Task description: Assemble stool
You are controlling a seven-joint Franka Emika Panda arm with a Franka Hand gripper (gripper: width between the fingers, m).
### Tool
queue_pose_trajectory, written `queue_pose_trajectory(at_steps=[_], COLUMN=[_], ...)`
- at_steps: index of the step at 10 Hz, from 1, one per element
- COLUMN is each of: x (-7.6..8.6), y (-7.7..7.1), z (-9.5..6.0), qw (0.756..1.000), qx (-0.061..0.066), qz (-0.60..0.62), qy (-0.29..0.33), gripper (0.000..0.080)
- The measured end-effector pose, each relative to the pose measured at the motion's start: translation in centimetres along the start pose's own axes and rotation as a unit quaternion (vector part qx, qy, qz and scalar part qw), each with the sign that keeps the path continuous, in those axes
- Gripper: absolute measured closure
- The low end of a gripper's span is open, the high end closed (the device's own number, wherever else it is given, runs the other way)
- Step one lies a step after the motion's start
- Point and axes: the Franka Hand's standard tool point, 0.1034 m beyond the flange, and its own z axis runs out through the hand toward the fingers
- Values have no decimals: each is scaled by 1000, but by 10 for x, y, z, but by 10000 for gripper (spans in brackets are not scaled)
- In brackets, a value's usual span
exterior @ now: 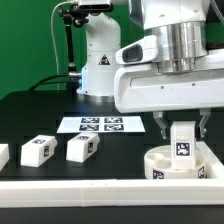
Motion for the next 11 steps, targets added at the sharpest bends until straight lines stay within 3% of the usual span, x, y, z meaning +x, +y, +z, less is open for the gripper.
queue_pose_trajectory(at_steps=[4,8,11], x=[3,3,7], y=[-1,-4,-3], z=[-1,-1,0], qw=[986,936,876], qx=[12,32,53], qz=[164,350,479], qy=[7,-4,-16], gripper=[459,459,459])
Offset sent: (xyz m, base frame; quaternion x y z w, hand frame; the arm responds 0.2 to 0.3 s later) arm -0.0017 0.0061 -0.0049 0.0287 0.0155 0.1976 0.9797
